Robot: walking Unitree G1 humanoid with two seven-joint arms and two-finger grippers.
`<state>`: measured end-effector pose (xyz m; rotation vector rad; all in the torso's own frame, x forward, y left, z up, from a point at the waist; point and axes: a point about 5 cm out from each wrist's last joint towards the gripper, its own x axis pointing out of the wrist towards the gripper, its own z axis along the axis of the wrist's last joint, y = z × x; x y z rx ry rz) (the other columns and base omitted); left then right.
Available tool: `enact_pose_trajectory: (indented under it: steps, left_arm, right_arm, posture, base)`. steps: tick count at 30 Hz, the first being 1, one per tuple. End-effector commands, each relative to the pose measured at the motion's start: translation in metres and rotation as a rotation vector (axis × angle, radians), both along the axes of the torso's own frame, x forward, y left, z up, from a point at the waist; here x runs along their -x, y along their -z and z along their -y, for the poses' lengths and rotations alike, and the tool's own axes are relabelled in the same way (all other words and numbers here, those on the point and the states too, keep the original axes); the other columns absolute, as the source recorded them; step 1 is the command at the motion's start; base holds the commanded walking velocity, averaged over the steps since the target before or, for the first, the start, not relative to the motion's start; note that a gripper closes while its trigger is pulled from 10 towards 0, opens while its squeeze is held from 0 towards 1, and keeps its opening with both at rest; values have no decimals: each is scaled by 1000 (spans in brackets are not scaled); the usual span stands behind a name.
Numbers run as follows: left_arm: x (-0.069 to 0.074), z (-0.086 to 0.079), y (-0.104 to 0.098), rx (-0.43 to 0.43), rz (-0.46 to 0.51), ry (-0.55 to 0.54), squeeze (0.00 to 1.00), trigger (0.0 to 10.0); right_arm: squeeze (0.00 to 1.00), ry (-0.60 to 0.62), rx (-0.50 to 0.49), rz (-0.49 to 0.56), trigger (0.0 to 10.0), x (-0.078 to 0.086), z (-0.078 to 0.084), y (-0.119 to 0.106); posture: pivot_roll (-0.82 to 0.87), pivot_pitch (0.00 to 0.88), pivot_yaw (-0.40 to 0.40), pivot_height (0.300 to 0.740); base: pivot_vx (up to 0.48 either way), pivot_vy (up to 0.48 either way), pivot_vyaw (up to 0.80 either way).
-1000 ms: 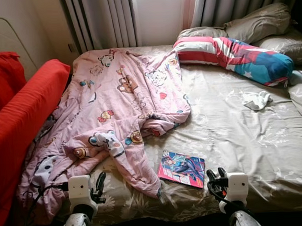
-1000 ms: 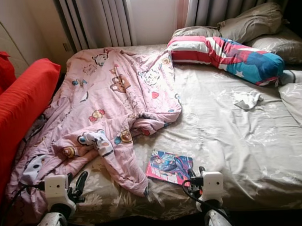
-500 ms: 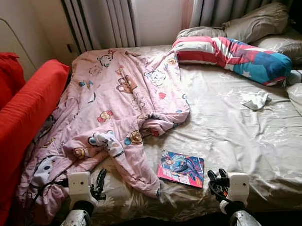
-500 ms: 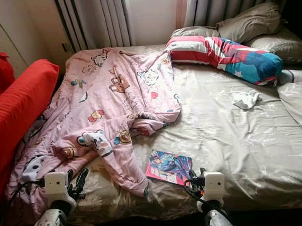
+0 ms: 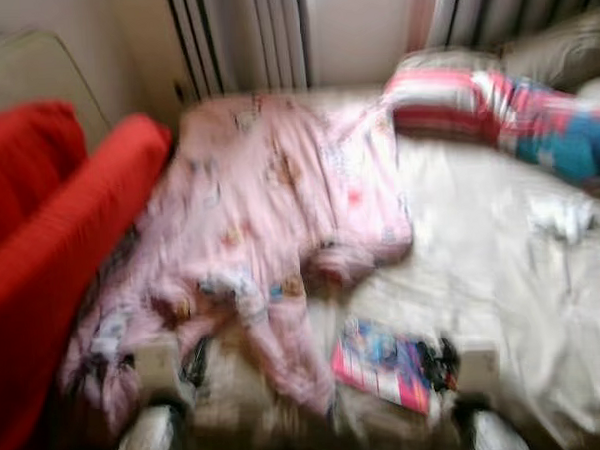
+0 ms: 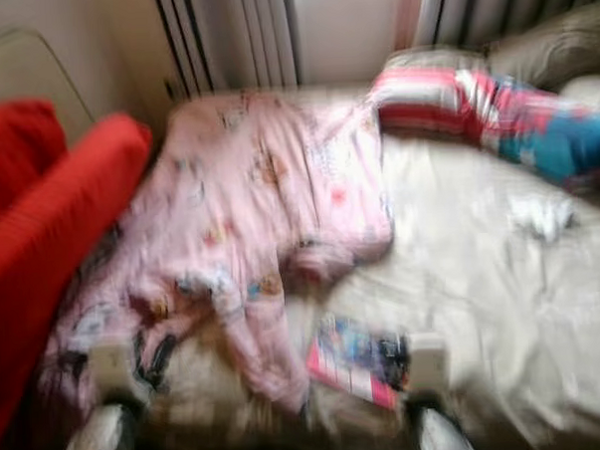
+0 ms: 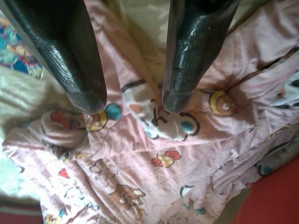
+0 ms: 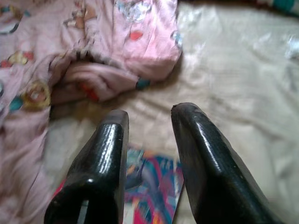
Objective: Clean up the room
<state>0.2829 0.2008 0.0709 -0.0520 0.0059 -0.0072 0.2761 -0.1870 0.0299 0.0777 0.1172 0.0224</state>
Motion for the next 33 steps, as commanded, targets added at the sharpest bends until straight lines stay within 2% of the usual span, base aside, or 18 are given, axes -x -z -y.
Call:
enact_pose_trajectory:
  steps: [1,18,24,33]
  left_arm:
    - [5,-11,4,-13,-25,-27,0,10000]
    - [-1,-6,0,0,-6,-4,0,10000]
    - [-1,-6,0,2,-5,0,0,10000]
    - [0,-3,-1,2,-4,6,0,10000]
  right_arm:
    - [0,-15,-25,-11,10000,2,-10,4]
    - [0,-25,-23,-10,10000,0,-10,4]
    - [0,-22,-5,-46,10000,-1,-10,7]
    - [0,-33,-4,-54,10000,0,-12,9]
  posture:
    - [-44,194,26,740]
    - [-46,200,25,740]
    - [-45,203,25,740]
    - [-44,205,27,670]
  base:
    - [255,0,0]
    - [15,0,0]
    - [0,0,0]
    - [0,0,0]
